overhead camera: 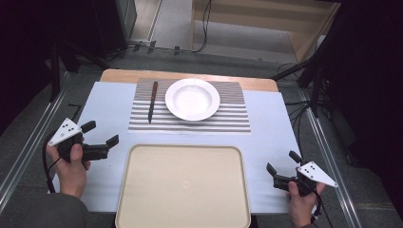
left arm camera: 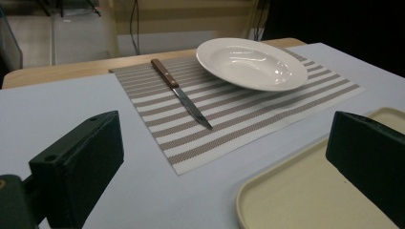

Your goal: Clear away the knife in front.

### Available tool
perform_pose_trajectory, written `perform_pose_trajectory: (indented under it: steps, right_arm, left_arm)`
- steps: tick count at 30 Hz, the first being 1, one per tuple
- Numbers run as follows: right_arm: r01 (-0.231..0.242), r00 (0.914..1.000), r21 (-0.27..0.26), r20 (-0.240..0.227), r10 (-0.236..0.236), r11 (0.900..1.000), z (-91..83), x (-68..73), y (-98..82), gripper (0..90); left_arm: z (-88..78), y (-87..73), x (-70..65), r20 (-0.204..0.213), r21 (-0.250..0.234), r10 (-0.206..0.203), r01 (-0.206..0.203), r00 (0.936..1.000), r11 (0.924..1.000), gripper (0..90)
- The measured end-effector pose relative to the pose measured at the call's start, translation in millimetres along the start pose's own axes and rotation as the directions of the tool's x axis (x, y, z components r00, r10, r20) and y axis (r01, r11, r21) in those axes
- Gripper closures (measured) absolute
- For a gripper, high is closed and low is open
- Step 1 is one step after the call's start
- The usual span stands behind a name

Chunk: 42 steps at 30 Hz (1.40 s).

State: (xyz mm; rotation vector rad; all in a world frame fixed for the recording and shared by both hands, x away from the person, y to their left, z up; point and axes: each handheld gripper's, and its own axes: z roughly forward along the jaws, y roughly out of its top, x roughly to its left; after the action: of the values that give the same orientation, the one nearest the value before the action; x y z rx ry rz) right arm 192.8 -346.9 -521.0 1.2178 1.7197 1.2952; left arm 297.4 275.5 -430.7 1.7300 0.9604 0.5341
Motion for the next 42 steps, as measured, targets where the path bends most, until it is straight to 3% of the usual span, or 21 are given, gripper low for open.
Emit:
perform_pose_trajectory:
  steps: [17,23,36,42]
  right_arm:
    - [-0.017,0.9998,-0.005,-0.007,0.017,1.000,-0.7,-1.6,-0.2,0.0]
    - [-0.014,0.9999,-0.002,-0.007,0.014,1.000,-0.4,-1.2,-0.2,0.0]
    - [-0.017,0.9998,-0.004,-0.008,0.017,1.000,-0.1,-1.2,0.0,0.0]
    - [-0.019,0.9998,-0.009,-0.005,0.019,1.000,0.3,-1.6,0.1,0.0]
  left_arm:
    - [42.8,29.7,-1.3,0.030,0.040,0.036,-0.038,0.9989,0.9985,0.0]
    - [58.6,37.1,4.8,0.063,0.040,-0.003,0.001,0.9980,0.9992,0.0]
    - [101.2,58.1,12.9,0.066,0.079,0.033,-0.039,0.9973,0.9961,0.0]
    - [117.8,61.7,19.2,0.043,0.111,0.023,-0.028,0.9988,0.9934,0.0]
